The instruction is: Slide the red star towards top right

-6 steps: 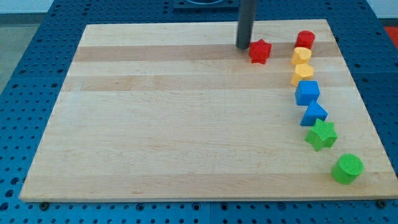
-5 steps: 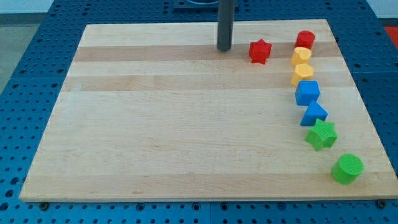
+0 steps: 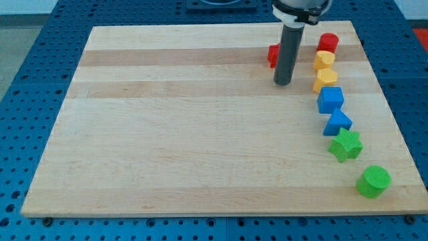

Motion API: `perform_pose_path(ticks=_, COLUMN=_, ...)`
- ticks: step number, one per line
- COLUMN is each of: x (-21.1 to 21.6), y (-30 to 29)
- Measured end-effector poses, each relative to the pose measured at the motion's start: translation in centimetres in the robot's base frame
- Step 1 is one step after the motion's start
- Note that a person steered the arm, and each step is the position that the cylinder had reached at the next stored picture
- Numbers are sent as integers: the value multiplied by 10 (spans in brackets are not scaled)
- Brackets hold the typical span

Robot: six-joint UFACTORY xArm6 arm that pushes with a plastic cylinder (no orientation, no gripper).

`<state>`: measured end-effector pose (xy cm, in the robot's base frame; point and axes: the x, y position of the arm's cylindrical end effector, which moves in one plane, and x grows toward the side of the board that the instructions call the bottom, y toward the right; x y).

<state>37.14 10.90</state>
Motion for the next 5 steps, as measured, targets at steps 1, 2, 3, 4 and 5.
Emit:
perform_pose_path(ticks=1, x=-18, y=-3)
perform_pose_path(ticks=2, x=-50, y=-1)
perform_pose_path(ticks=3, x=-42, y=-14)
perform_pose_path(ticks=4, x=-33, y=-38)
perform_pose_path(ticks=5, x=-60, y=-8)
